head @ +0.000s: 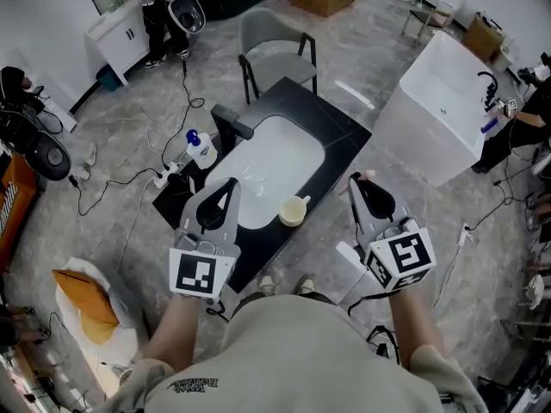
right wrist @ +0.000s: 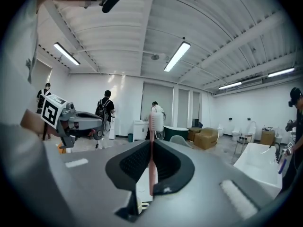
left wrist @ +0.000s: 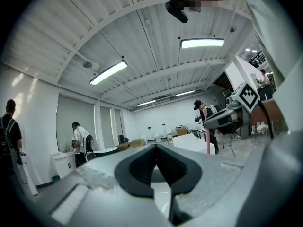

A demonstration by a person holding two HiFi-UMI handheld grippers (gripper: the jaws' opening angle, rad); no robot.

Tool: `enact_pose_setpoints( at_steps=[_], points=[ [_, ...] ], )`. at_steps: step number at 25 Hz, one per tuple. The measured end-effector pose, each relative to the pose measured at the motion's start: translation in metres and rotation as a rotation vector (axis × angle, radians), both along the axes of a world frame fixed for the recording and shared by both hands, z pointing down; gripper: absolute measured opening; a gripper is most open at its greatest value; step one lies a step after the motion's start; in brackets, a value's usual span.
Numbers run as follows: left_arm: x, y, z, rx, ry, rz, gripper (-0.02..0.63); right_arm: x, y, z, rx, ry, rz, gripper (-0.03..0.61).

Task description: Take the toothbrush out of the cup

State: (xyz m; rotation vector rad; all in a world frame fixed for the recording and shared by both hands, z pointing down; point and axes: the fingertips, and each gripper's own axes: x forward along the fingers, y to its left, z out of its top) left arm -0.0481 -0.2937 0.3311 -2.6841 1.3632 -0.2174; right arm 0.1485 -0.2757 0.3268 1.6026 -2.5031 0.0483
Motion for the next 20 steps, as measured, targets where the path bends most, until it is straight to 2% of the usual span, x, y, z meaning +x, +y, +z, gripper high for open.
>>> enact_pose_setpoints(
  at_steps=[5,14,18,20],
  points=[
    [0.0,-0.004,0.013,-0.04,-0.01,-0.015,0.002,-0.006,-0.001,0.015,-0.037,0.01,-0.038,0.018],
    [-0.001,-0.01,0.012,0.004,-0.043,-0.005,0.002,-0.008,-0.002,-0.002,0.008,0.001,-0.049,0.018],
    [0.0,-0.009,0.01,-0.036,-0.005,-0.028,0.002,-0.007,-0.001,-0.012,0.029,-0.007,-0.048,0.018],
    [-0.001,-0.012,0.009,-0.03,-0.017,-0.03,0.002,-0.006,-0.003,-0.016,0.041,-0.01,-0.042,0.018]
  ],
)
